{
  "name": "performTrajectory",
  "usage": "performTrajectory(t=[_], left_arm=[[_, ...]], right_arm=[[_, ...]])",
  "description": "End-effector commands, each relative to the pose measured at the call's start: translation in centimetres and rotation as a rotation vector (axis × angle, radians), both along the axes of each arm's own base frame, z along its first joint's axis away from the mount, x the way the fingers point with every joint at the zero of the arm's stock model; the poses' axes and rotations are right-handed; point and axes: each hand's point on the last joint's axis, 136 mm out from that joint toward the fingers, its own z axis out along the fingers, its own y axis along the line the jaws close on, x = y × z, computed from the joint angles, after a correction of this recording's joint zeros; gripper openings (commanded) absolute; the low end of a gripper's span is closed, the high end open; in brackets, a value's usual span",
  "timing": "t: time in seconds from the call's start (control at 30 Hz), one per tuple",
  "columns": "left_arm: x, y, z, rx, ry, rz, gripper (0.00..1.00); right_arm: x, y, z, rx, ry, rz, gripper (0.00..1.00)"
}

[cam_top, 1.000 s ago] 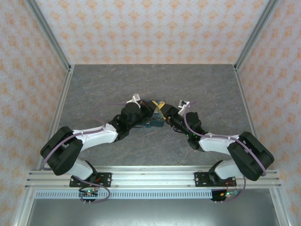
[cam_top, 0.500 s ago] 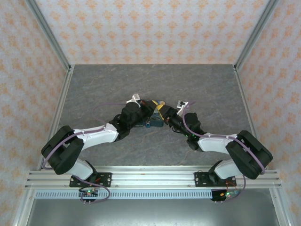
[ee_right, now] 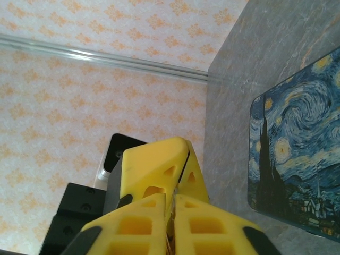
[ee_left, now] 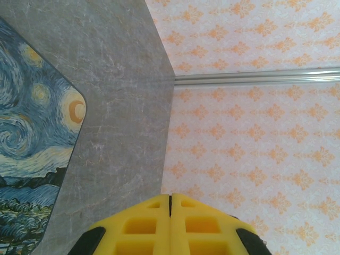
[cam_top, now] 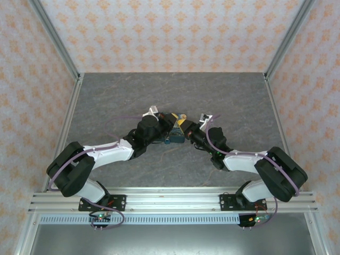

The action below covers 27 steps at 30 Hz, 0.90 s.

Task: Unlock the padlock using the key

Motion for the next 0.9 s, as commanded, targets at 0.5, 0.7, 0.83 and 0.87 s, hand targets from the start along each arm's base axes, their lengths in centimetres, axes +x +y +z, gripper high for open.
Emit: performTrajectory(t=[0.5,0.7,0.83,0.87], left_arm=[[-0.5,0.5,4.0,-0.001,-0.126,0.012,0.36],[-1.0,3.3,4.4,0.119,-0.131,0.023,0.76],[-1.4,5.7,2.9,0.218,-0.089,0.017,0.79],[-1.6,6.2,2.4,0.253,-0.070,0.011,0.79]], right_arm=[[-0.6,-0.6,-0.4,-0.020,-0.025,-0.012,0.00],[-1.4,-1.0,-0.7,-0.053,-0.028,0.000,0.00],[-1.8,-1.3,-1.3,-0.075,-0.023,0.004,0.00],[-1.8,-1.3,-1.3,-0.078,-0.023,0.009,0.00]])
